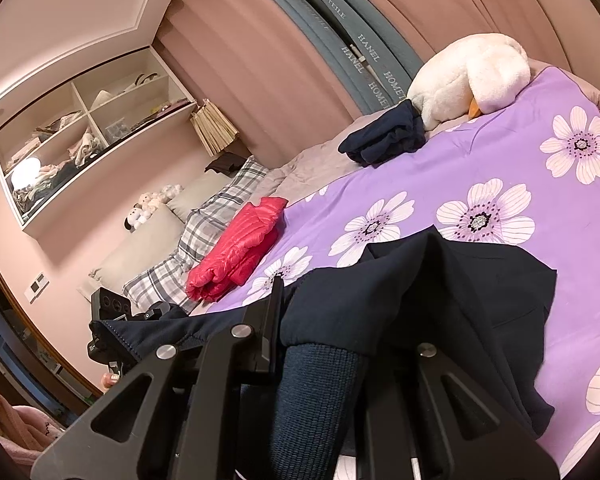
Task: Fold large clothes
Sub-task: 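Lower the hem onto the collar area with both tools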
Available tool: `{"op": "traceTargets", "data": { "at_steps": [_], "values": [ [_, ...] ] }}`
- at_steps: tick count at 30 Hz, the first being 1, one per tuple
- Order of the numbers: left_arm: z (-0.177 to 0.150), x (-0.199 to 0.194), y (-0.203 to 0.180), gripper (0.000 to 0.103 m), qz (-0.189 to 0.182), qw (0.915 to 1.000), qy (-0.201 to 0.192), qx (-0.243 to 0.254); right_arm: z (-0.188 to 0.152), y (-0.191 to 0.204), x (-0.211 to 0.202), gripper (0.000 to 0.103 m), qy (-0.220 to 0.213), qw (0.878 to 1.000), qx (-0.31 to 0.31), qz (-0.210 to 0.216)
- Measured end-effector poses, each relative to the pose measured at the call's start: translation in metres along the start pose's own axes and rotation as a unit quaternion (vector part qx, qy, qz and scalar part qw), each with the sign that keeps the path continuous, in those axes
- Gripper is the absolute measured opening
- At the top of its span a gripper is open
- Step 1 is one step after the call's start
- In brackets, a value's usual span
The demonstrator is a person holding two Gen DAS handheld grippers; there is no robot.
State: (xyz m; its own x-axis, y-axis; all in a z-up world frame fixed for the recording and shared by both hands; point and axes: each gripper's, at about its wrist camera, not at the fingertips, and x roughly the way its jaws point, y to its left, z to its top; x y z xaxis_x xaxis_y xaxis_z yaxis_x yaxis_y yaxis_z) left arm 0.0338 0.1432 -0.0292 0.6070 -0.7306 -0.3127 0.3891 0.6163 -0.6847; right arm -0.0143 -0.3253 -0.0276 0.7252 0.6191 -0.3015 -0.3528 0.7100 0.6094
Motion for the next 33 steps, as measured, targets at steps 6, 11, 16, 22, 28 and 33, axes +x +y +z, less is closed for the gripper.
{"op": "traceTargets", "data": {
  "at_steps": [6, 11, 16, 22, 28, 33],
  "values": [
    [0.001, 0.008, 0.003, 0.011, 0.009, 1.0000, 0.003, -0.001, 0.000, -0.001, 0.011, 0.013, 0.004, 1.000, -0.008, -0.016],
    [0.004, 0.019, 0.014, 0.011, 0.025, 0.9996, 0.007, -0.012, 0.001, -0.005, 0.026, 0.013, 0.011, 0.999, -0.019, -0.026],
    [0.015, 0.038, 0.031, 0.011, 0.041, 0.9987, 0.015, -0.027, 0.003, -0.023, 0.041, 0.013, 0.014, 0.999, -0.006, -0.042],
    [0.031, 0.074, 0.055, 0.011, 0.068, 0.9964, 0.033, -0.038, 0.009, -0.062, 0.057, 0.013, 0.010, 0.997, 0.036, -0.072],
    [0.044, 0.106, 0.090, 0.011, 0.091, 0.9920, 0.046, -0.075, 0.017, -0.102, 0.068, 0.013, 0.003, 0.991, 0.093, -0.096],
    [0.044, 0.125, 0.116, 0.011, 0.110, 0.9874, 0.055, -0.099, 0.014, -0.142, 0.083, 0.013, 0.005, 0.982, 0.146, -0.120]
  ]
}}
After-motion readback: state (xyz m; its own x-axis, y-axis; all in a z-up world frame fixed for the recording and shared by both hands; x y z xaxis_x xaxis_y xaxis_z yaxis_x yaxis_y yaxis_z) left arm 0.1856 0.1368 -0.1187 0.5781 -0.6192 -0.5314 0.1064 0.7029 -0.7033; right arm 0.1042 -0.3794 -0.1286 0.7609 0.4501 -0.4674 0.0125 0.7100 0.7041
